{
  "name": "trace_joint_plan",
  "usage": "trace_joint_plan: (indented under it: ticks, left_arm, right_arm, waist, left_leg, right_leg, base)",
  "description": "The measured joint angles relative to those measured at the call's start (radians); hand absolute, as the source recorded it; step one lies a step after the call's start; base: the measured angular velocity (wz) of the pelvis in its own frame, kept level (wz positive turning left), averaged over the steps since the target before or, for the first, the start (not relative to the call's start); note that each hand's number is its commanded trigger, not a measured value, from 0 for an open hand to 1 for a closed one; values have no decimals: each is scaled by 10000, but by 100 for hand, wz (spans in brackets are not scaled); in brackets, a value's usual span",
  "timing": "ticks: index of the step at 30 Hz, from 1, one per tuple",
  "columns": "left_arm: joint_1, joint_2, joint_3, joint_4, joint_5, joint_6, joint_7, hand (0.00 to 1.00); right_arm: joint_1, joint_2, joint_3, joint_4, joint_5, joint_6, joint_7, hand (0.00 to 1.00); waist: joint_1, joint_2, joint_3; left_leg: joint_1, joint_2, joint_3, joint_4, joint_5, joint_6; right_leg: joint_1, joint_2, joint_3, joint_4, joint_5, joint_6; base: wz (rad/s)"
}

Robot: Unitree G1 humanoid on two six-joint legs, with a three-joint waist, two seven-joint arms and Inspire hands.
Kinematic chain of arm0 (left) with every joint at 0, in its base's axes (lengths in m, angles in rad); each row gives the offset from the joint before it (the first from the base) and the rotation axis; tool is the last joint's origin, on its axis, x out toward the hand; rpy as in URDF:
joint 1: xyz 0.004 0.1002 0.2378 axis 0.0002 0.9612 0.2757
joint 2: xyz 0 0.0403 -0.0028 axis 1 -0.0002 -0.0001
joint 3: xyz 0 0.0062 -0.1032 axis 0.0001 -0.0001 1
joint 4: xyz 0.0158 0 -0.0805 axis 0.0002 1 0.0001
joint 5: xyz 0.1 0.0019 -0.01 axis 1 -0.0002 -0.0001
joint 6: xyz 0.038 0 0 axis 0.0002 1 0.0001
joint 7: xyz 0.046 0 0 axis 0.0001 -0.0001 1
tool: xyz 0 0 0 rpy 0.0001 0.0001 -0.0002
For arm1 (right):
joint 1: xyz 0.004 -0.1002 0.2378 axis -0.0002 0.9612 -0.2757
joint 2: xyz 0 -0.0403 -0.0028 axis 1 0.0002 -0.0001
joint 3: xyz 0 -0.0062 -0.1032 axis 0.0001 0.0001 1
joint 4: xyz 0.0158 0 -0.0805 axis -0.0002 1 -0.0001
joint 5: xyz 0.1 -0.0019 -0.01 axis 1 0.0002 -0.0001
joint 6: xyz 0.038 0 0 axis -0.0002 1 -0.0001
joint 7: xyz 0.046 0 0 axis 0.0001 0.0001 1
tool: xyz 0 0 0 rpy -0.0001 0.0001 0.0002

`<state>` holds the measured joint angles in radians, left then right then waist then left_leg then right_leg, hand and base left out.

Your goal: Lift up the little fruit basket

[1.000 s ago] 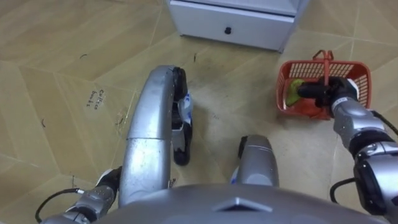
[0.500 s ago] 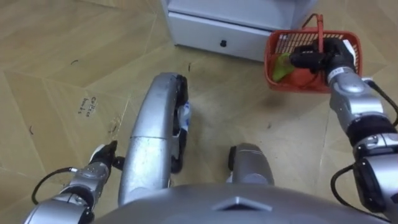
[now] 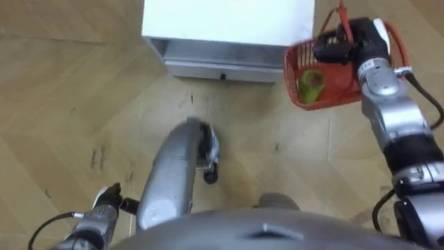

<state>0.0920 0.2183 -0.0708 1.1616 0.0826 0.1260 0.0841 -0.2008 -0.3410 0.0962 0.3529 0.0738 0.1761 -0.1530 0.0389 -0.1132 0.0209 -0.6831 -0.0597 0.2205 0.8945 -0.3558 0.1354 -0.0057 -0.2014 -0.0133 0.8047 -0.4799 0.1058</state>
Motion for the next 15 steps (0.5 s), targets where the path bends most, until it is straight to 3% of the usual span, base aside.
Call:
trace_joint_plan:
  ticks: [2,6,9,10,11,12,14,15]
  left_arm:
    - [23,11,-2,-116,-1,71,53,0]
    - [368,17,-10,-416,1,92,216,0]
    - [395,11,-8,-419,102,289,207,0]
    - [391,9,6,-430,200,295,199,0]
    - [380,1,14,-443,329,308,175,0]
    - [349,-1,37,-426,399,347,159,0]
    - [343,-10,176,-428,415,383,132,0]
    - [336,-69,206,-454,403,467,129,0]
  right_arm:
    - [8,127,-303,-201,139,-47,-207,100]
    - [9,460,-514,-535,251,-173,-282,100]
    - [0,509,-629,-964,278,-234,-293,100]
    - [0,542,-715,-1094,340,-235,-290,100]
    - [-3,556,-741,-1247,346,-243,-288,100]
    - [-6,557,-738,-1402,371,-267,-257,100]
    - [14,560,-740,-1613,334,-274,-200,100]
    - [6,567,-769,-1742,301,-300,-215,100]
  waist:
    - [-96,-7,-4]
    - [0,-41,-93]
    - [-8,-69,-136]
    - [-6,-97,-151]
    - [25,-92,-153]
    - [22,-81,-151]
    - [-18,-30,-126]
    - [-45,238,41]
  left_leg:
    - [452,31,-81,-547,279,-45]
    - [1310,130,-205,-1522,638,-190]
    - [1548,127,-313,-1924,817,-238]
    - [1644,109,-333,-2067,880,-248]
    - [1692,127,-341,-2132,900,-266]
    - [1717,131,-342,-2204,923,-289]
    - [1683,180,-332,-1952,938,-324]
    - [1576,469,-192,-1462,929,-320]
  right_leg:
    - [259,11,-255,-323,578,19]
    - [730,163,-510,-977,1676,96]
    - [846,167,-808,-1223,2051,110]
    - [926,121,-935,-1340,2068,130]
    - [957,46,-999,-1372,1834,144]
    - [956,-67,-1023,-1616,1303,56]
    - [1075,34,-1046,-2229,794,-48]
    - [1208,328,-962,-2356,914,-82]
  base:
    - [-5]
    - [-2]
    - [3]
    - [0]
    - [-9]
    - [-14]
    - [-20]
    - [-25]
